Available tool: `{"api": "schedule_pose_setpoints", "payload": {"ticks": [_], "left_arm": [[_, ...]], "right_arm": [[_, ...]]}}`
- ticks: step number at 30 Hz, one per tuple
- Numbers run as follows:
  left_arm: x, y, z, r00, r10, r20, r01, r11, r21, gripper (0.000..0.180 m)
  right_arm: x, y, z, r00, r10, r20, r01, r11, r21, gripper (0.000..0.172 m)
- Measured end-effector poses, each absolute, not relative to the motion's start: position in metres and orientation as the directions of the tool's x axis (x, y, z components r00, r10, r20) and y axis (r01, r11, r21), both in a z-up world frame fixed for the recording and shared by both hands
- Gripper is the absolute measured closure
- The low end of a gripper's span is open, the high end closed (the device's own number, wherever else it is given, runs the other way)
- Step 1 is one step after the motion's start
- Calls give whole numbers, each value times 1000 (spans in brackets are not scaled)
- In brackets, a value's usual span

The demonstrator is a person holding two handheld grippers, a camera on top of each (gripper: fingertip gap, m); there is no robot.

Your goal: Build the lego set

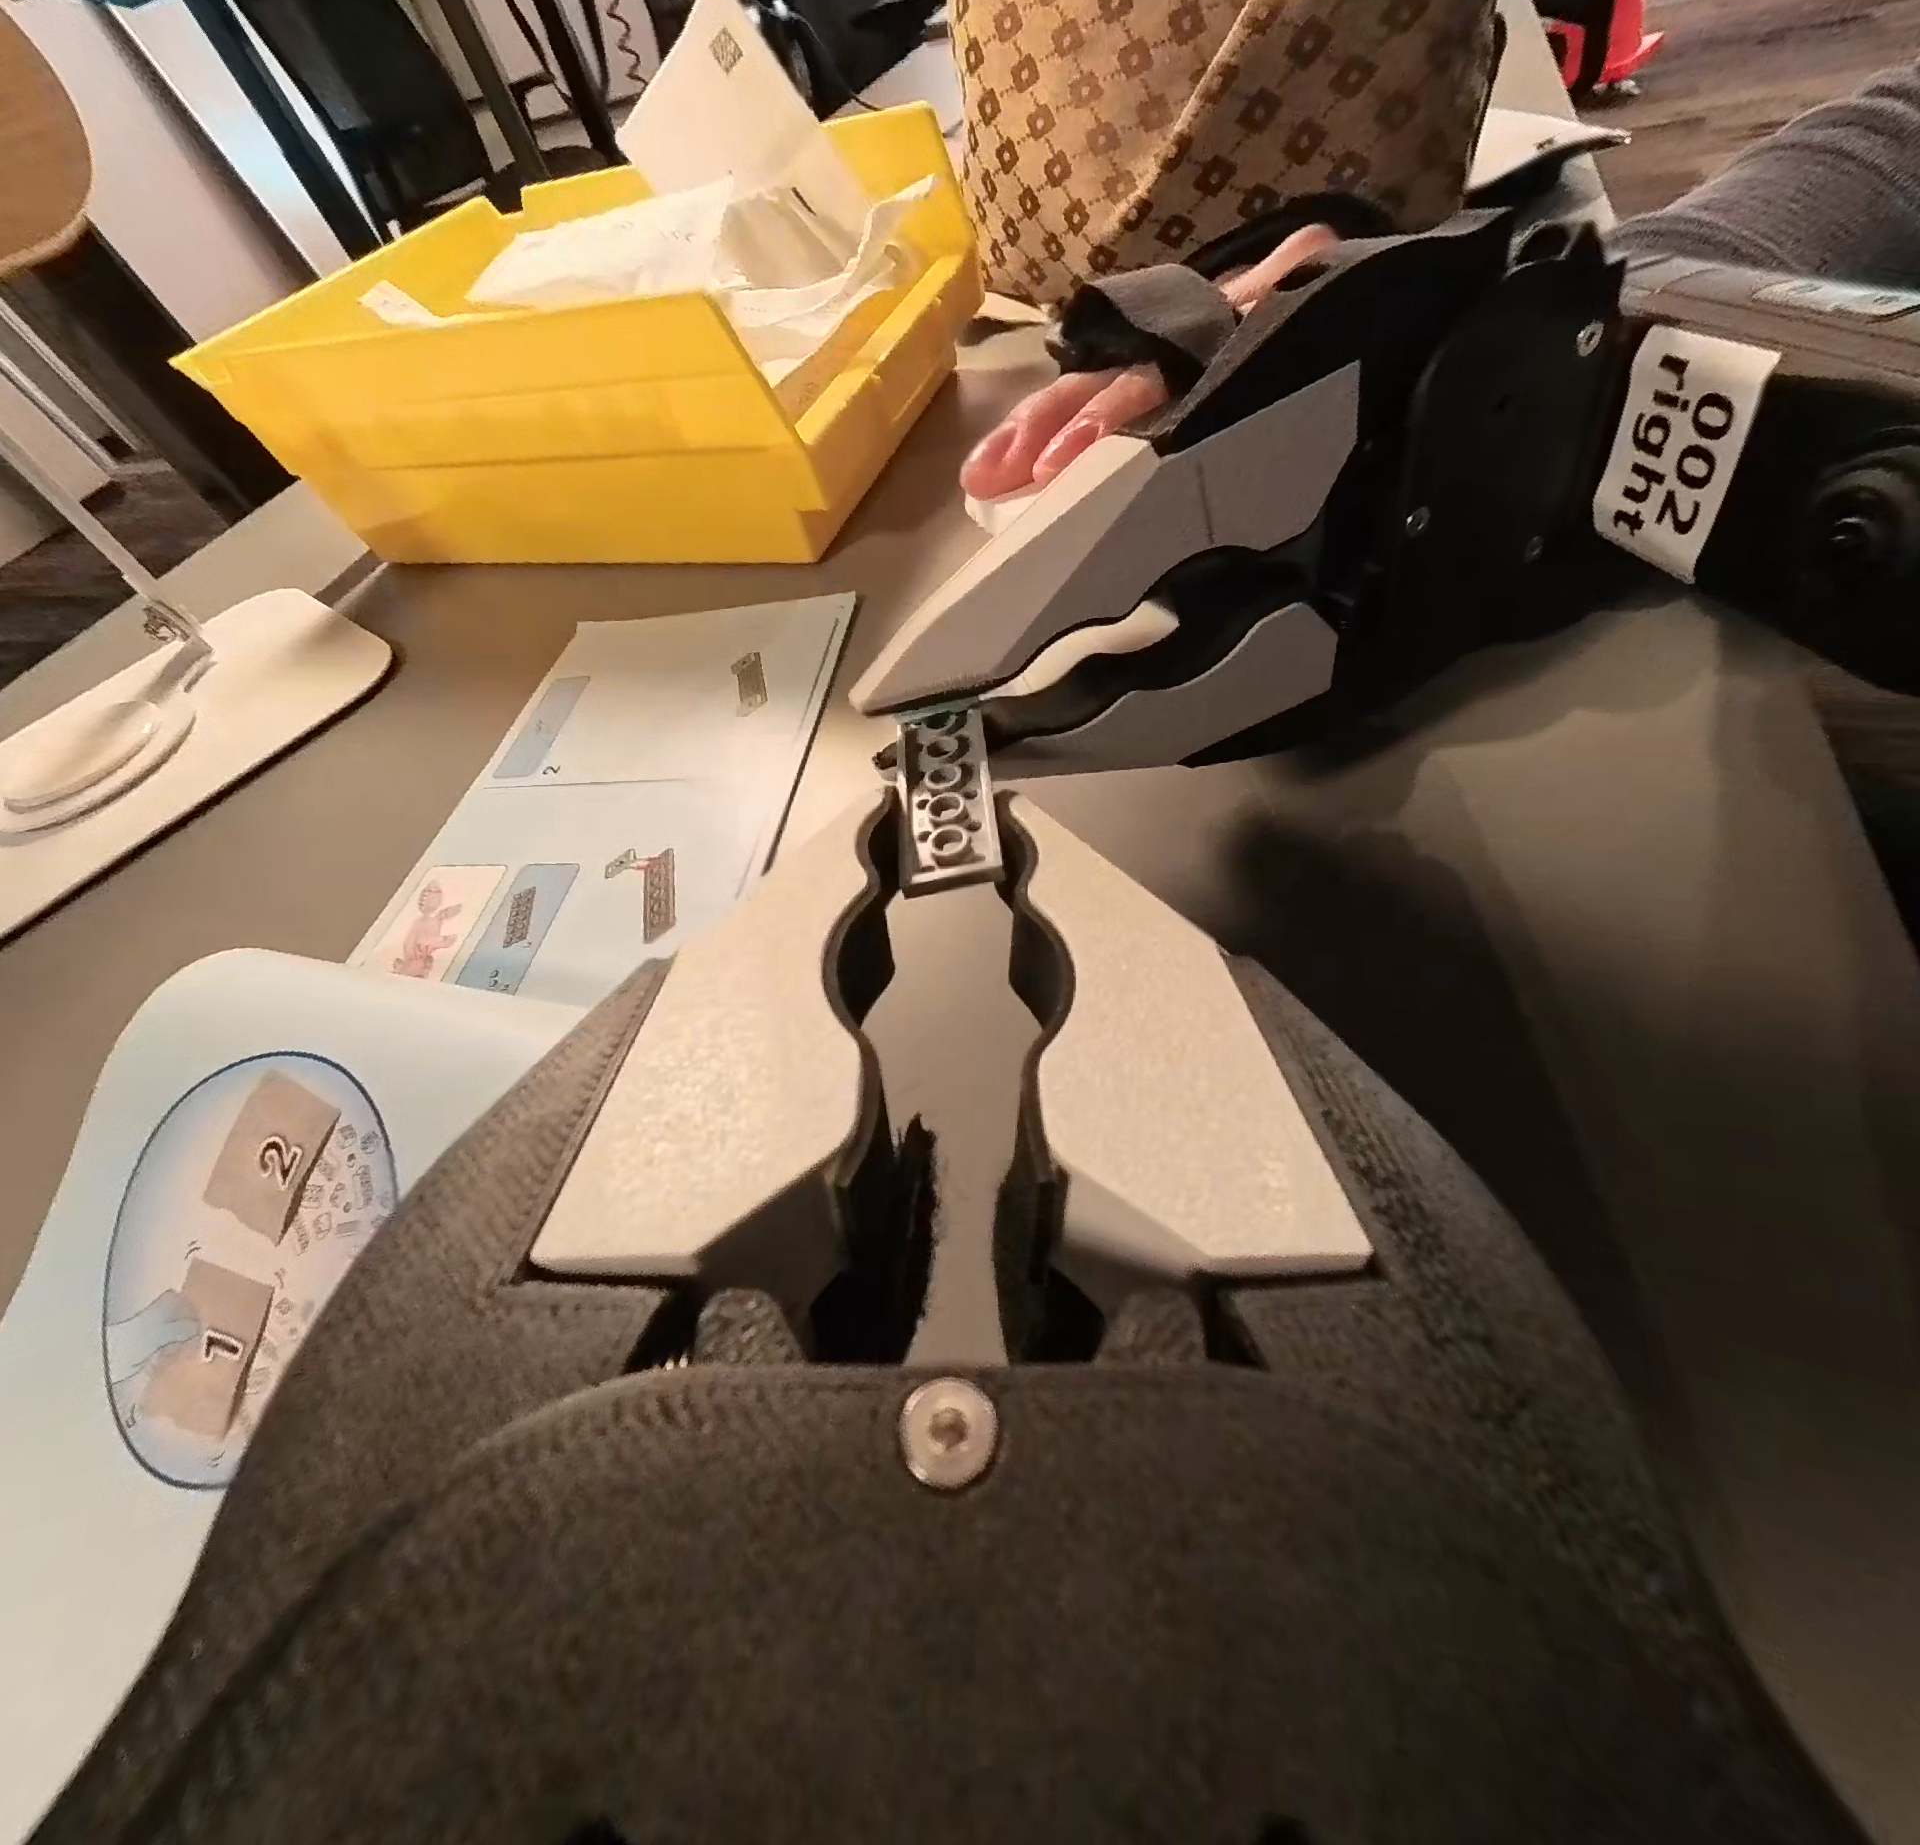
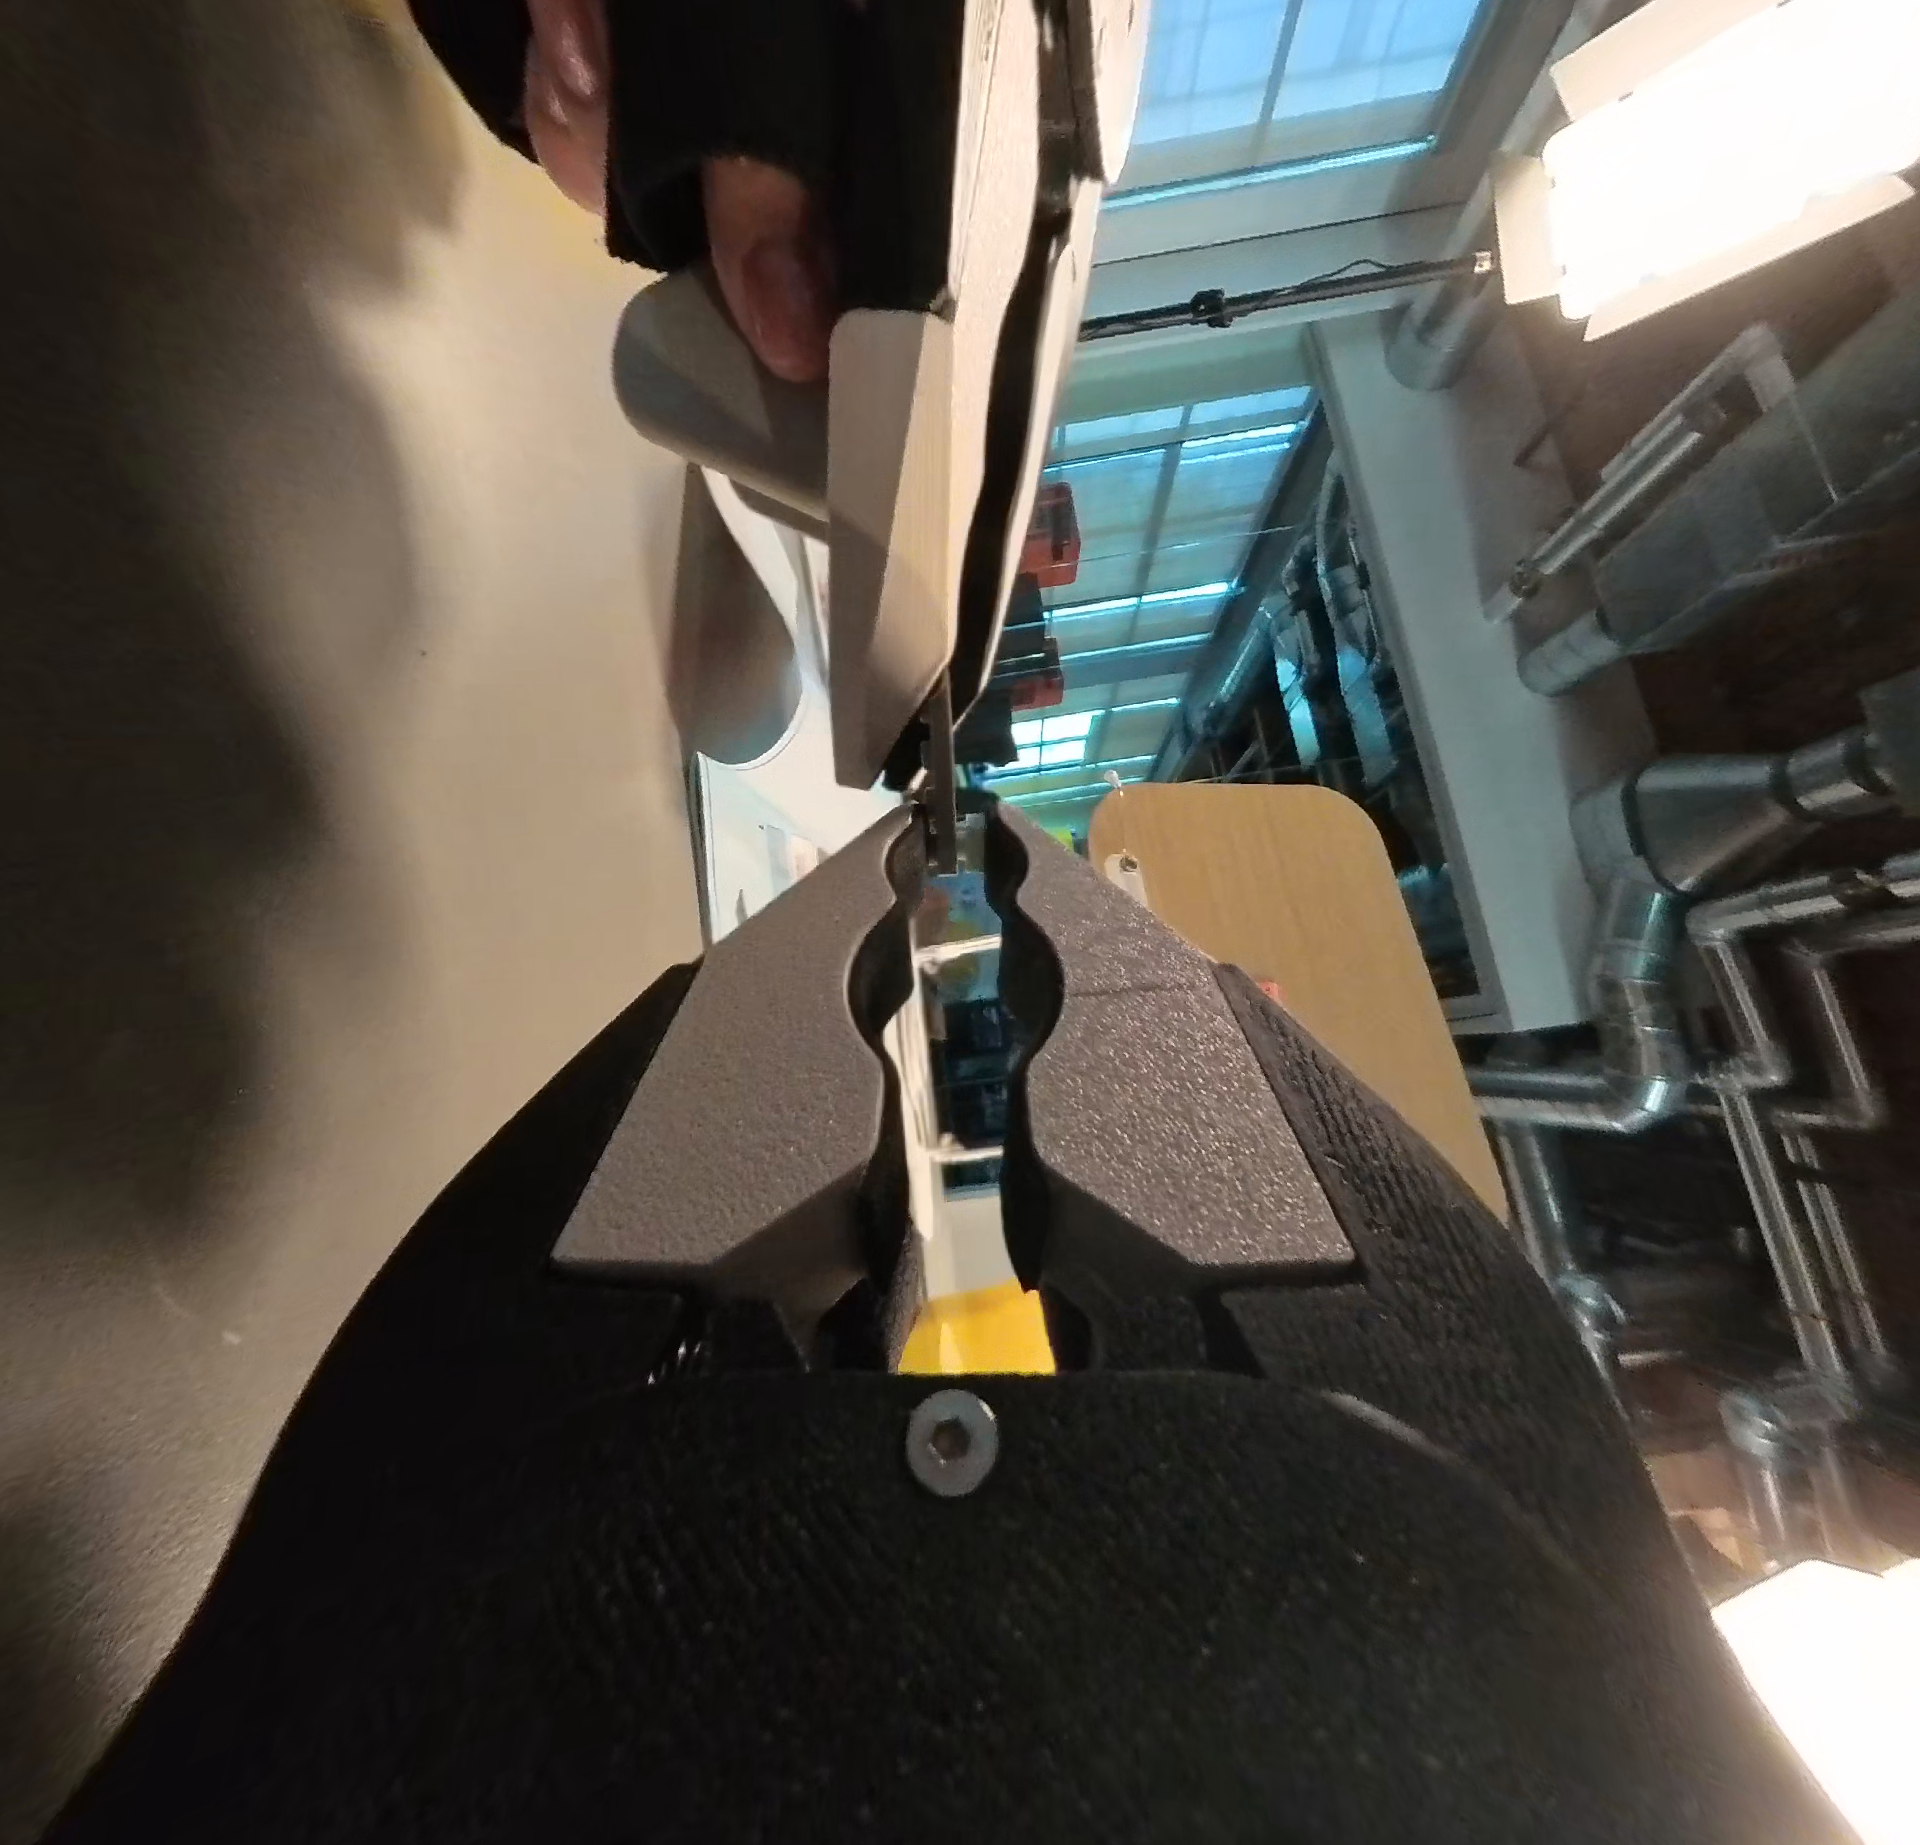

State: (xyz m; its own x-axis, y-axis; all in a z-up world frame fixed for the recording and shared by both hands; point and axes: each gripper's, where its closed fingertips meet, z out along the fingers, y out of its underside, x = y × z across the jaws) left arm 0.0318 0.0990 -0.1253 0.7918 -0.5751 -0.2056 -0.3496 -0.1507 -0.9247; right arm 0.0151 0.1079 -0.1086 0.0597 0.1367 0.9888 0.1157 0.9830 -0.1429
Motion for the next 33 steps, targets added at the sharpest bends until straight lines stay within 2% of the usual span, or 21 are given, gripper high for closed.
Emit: {"api": "schedule_pose_setpoints", "payload": {"ticks": [6, 33], "left_arm": [[32, 99, -118, 796, -530, -293, -395, -88, -914, 165], [33, 100, -119, 803, -542, -249, -362, -110, -926, 165]], "right_arm": [[16, 107, -102, 98, 99, 990, 128, 986, -111, 164], [15, 107, -103, 106, 117, 987, 141, 981, -131, 158]]}}
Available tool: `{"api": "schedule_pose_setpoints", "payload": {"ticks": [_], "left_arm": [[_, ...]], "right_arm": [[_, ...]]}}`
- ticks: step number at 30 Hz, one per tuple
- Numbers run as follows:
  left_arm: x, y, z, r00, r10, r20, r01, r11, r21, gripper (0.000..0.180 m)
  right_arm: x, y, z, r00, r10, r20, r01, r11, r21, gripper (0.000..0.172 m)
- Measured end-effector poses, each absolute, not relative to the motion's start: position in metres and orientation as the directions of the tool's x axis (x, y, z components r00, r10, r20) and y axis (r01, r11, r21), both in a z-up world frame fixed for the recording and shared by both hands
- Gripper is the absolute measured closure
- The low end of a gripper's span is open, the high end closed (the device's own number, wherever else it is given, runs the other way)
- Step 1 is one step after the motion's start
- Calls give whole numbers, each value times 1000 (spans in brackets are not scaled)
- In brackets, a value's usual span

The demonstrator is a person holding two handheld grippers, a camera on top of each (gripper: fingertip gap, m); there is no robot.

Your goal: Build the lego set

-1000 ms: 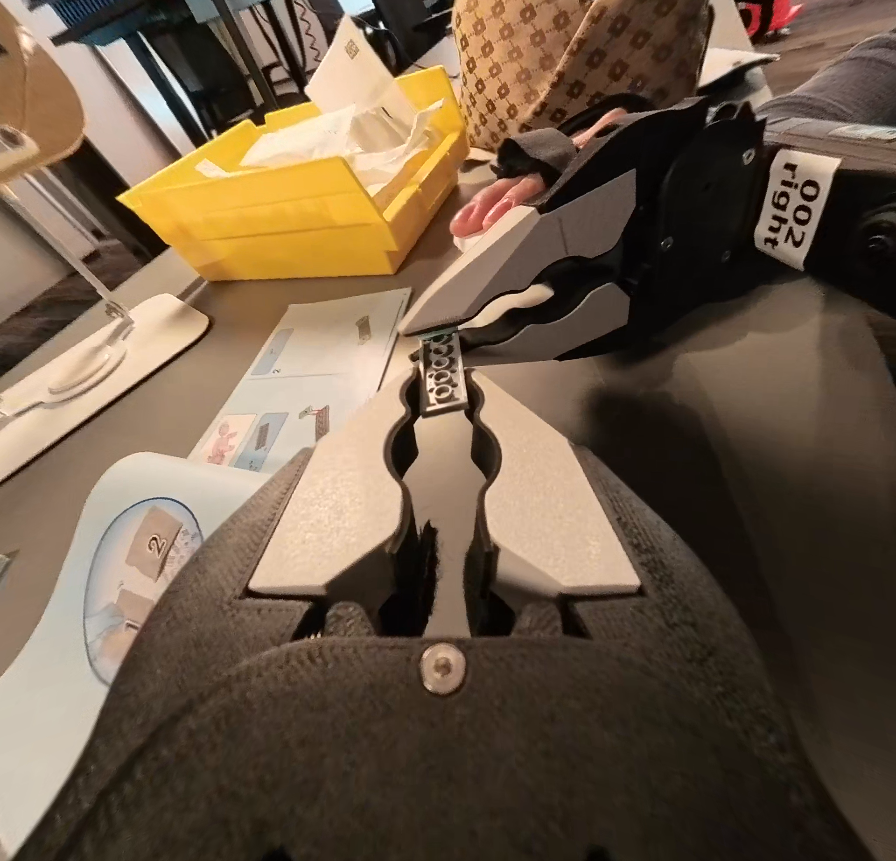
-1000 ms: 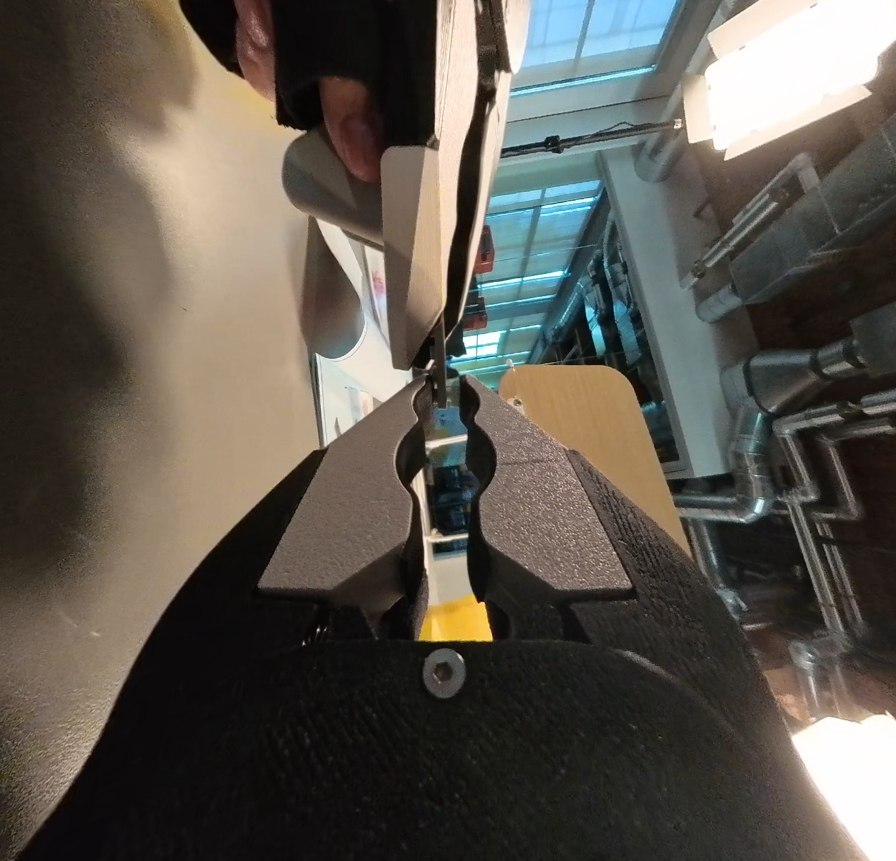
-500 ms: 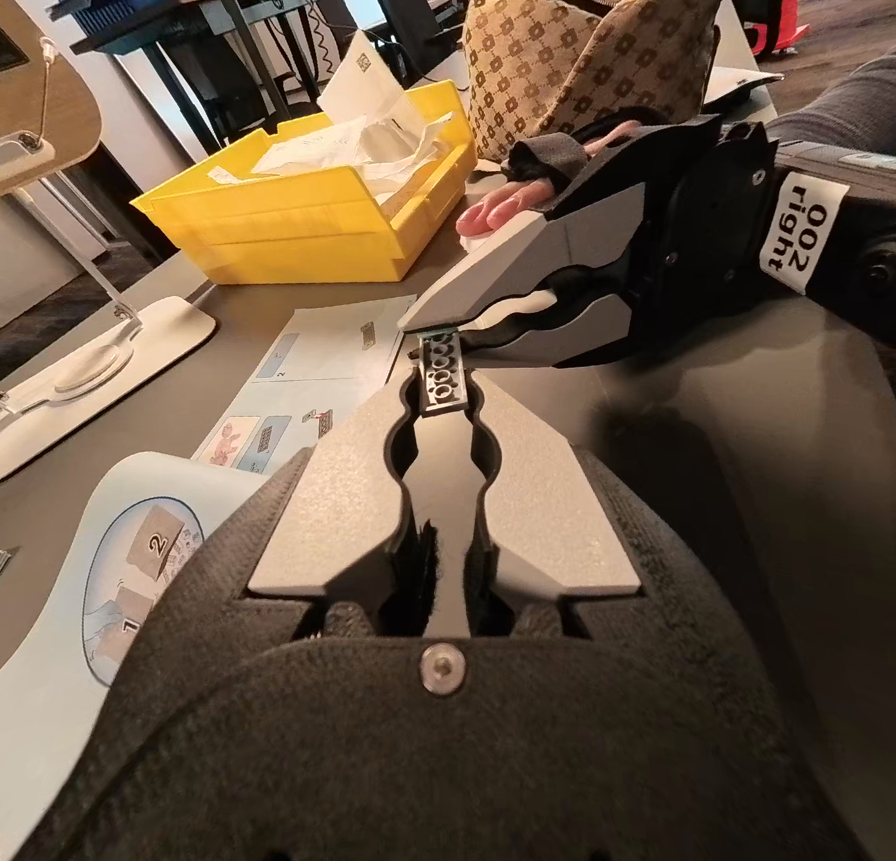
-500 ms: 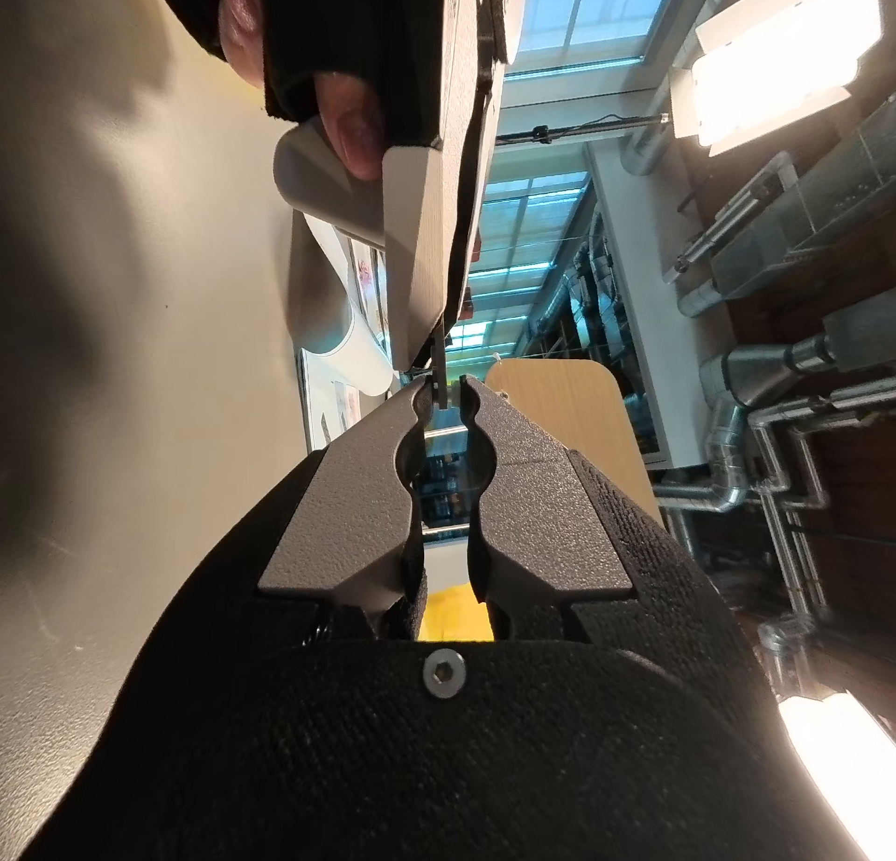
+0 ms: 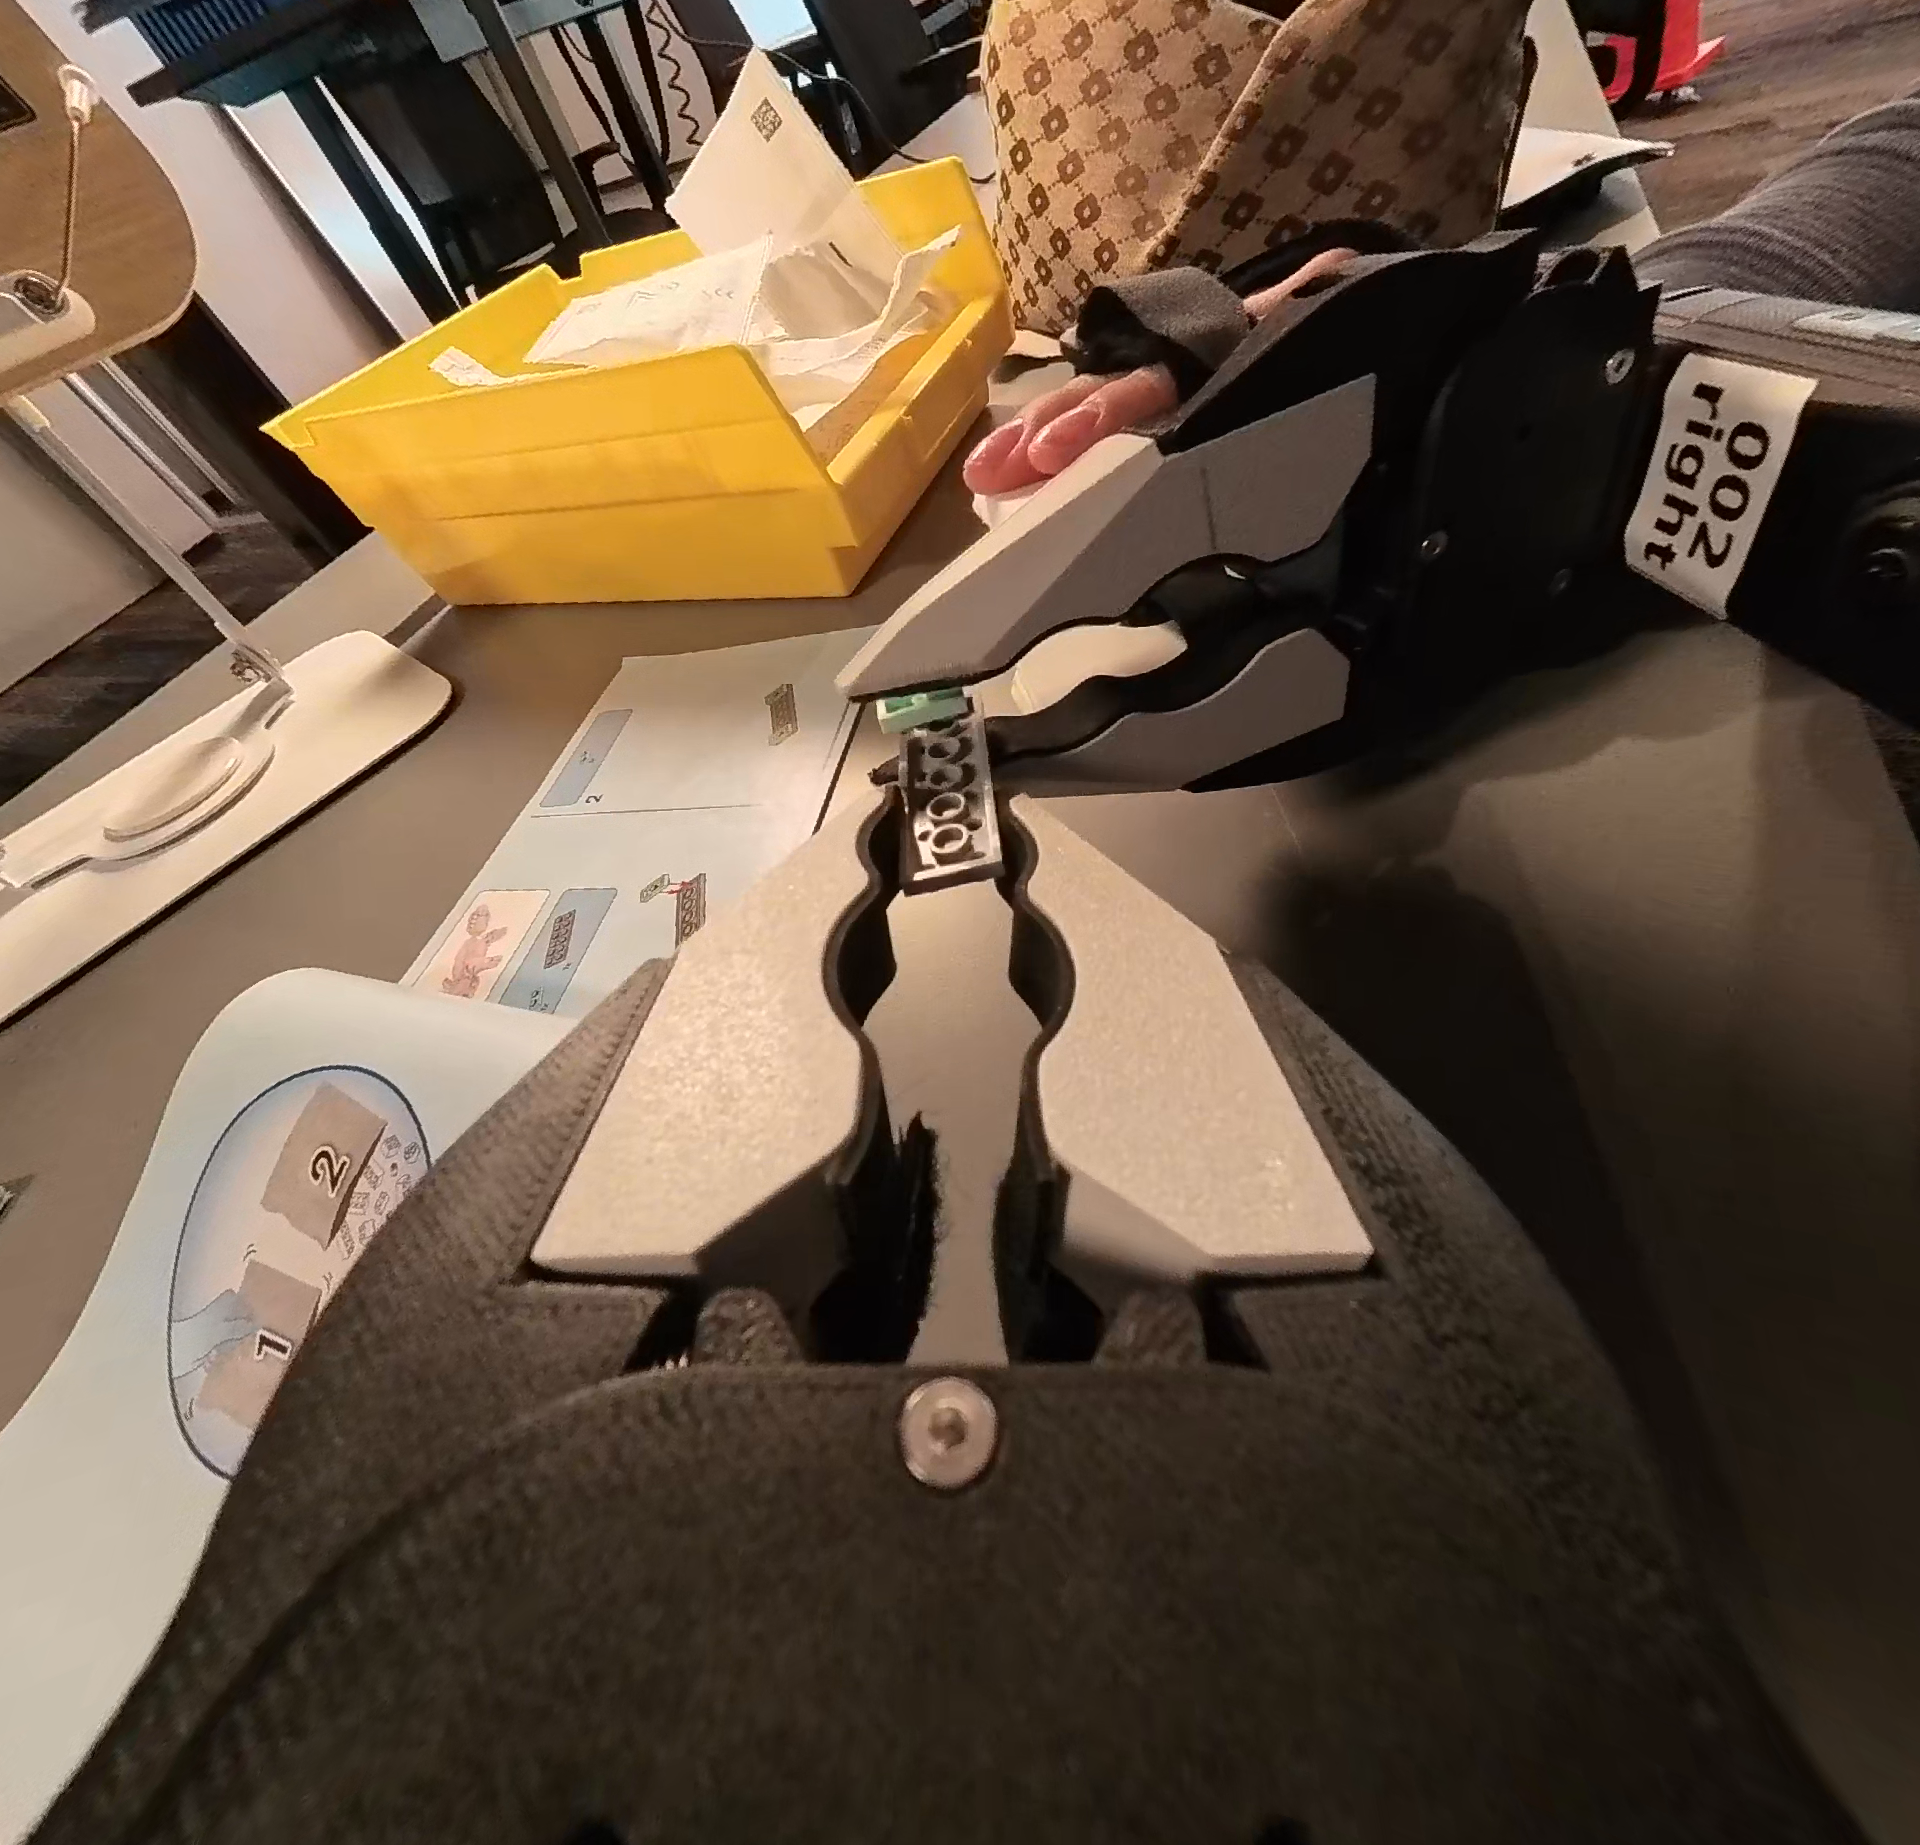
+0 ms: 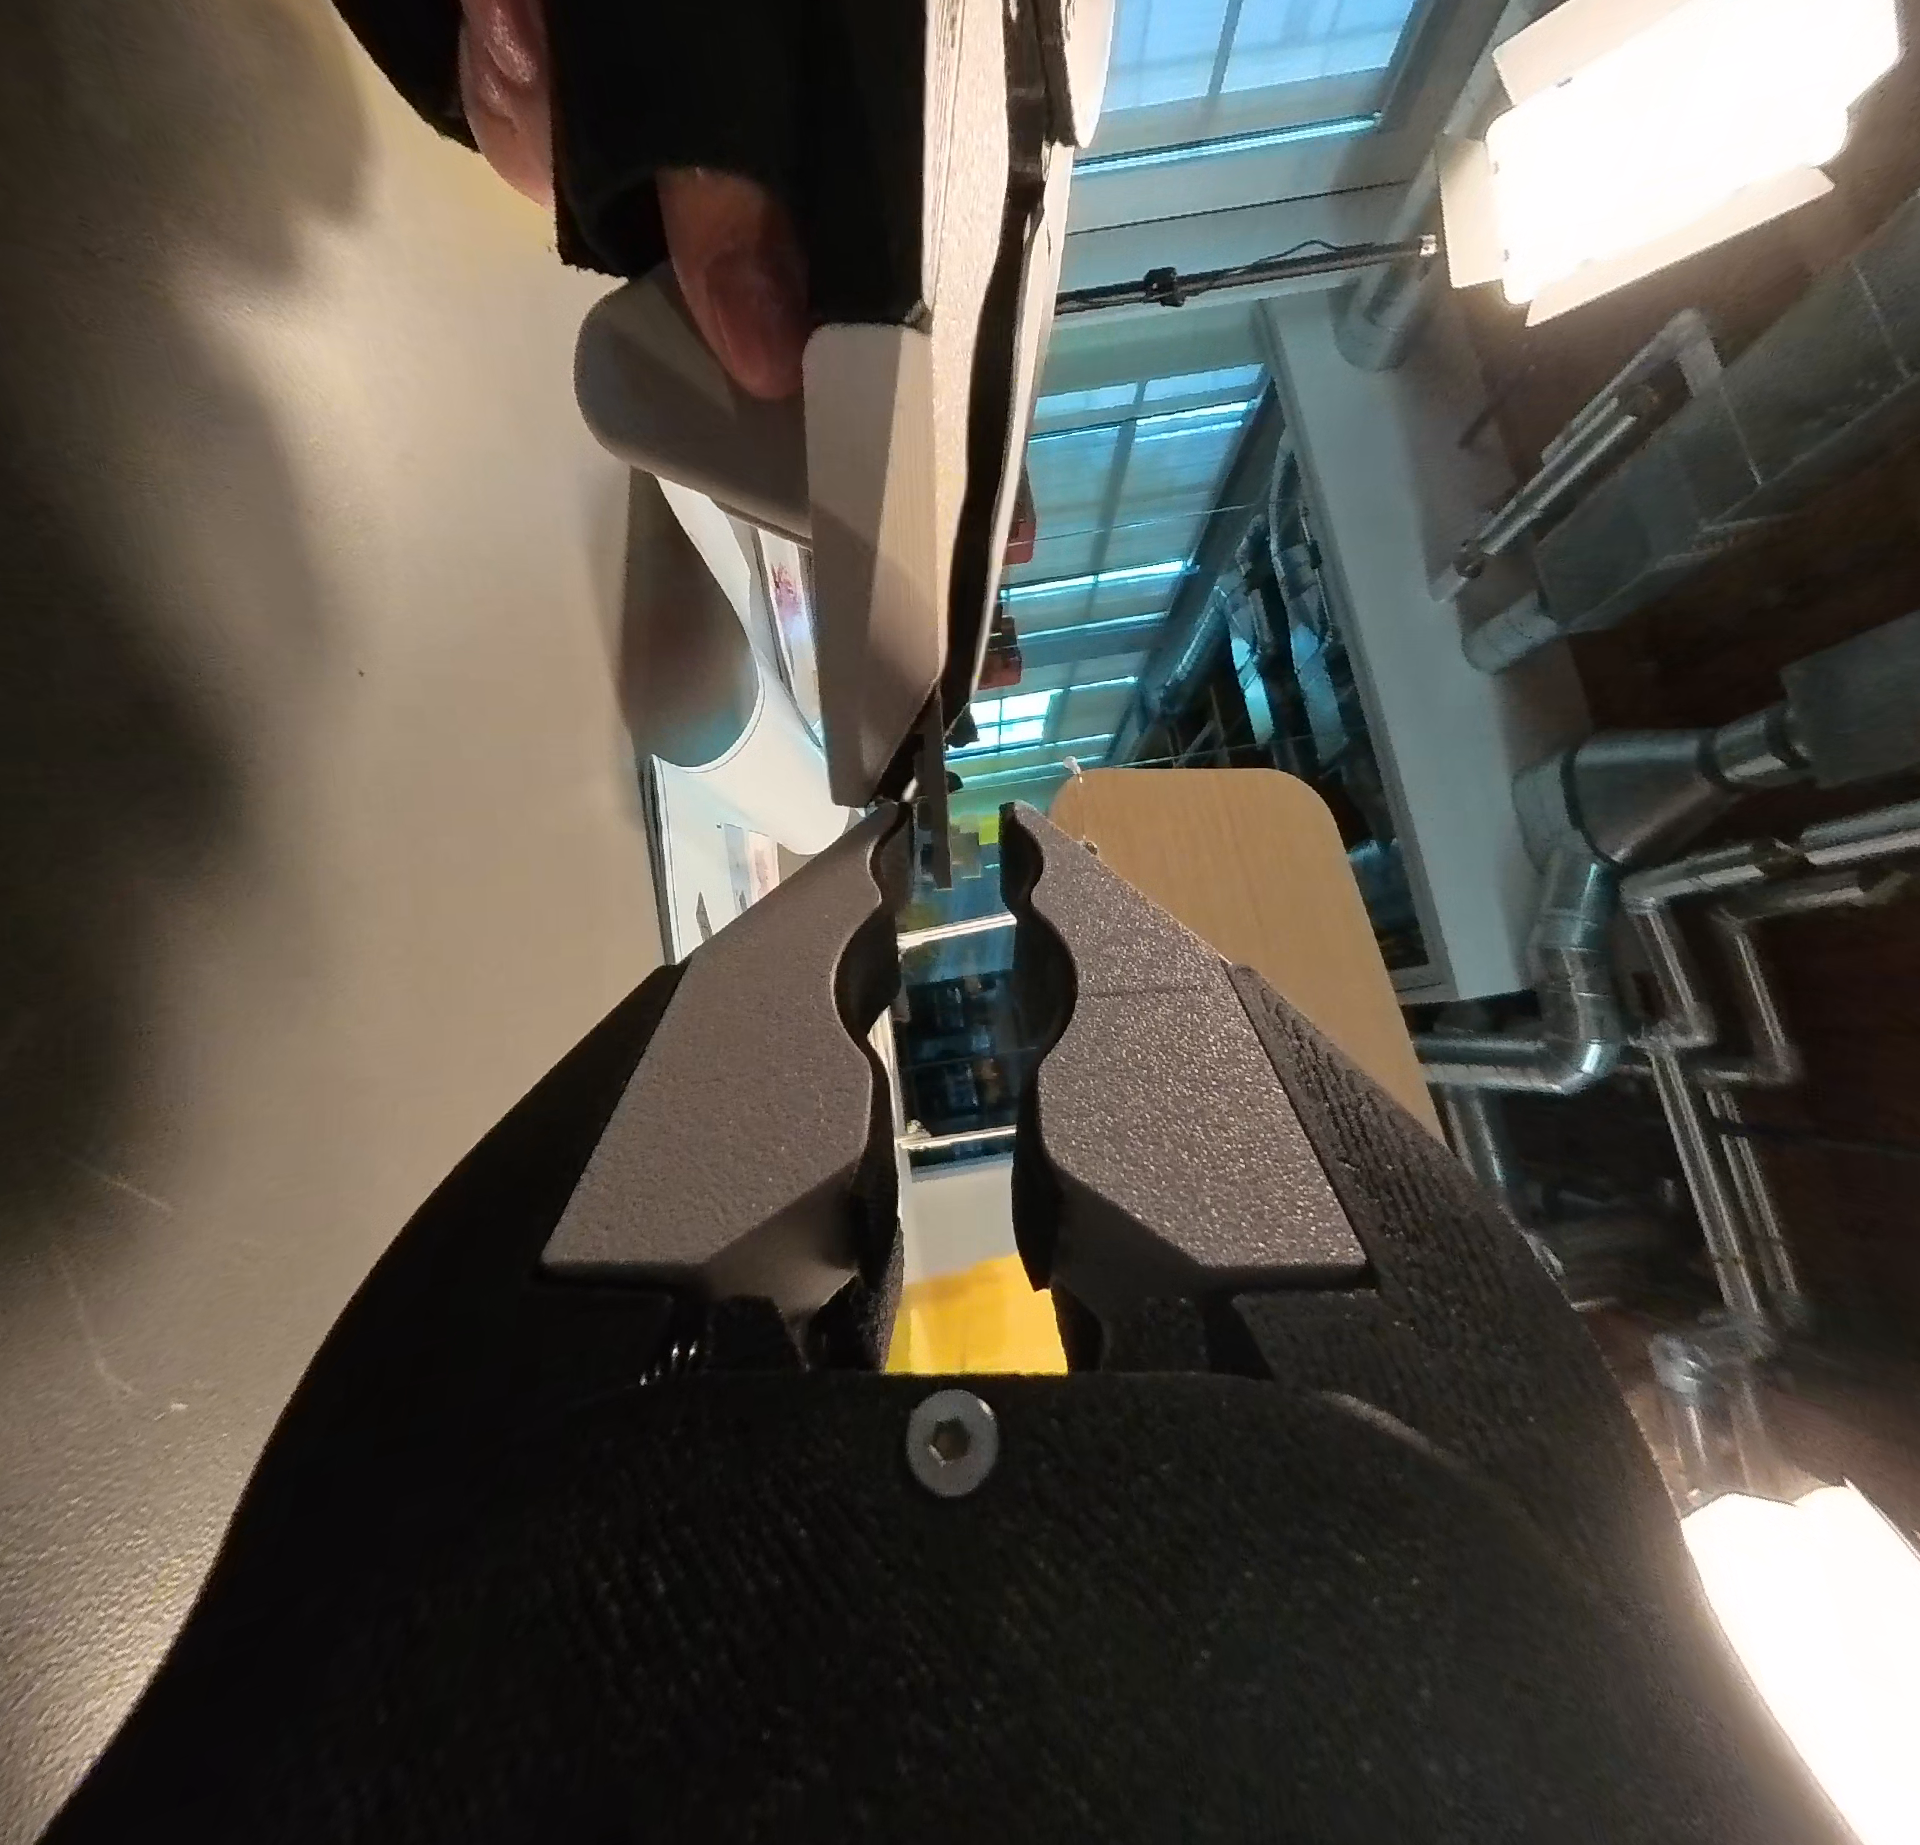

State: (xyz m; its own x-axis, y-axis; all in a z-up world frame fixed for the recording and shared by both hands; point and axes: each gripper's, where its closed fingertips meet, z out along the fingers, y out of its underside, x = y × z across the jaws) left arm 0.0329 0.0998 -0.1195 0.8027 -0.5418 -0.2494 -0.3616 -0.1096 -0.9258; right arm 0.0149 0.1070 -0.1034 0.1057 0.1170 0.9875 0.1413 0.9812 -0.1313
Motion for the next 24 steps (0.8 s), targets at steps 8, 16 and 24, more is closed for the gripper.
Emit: {"api": "schedule_pose_setpoints", "payload": {"ticks": [8, 16, 24], "left_arm": [[32, 100, -119, 807, -537, -245, -356, -113, -928, 165], [24, 103, -118, 833, -513, -207, -318, -136, -938, 165], [26, 103, -124, 825, -528, -201, -332, -165, -929, 165]], "right_arm": [[16, 107, -103, 109, 132, 985, 138, 980, -146, 157], [20, 107, -98, 101, 305, 947, 92, 945, -314, 145], [18, 107, -109, 50, 305, 951, 113, 944, -309, 150]]}}
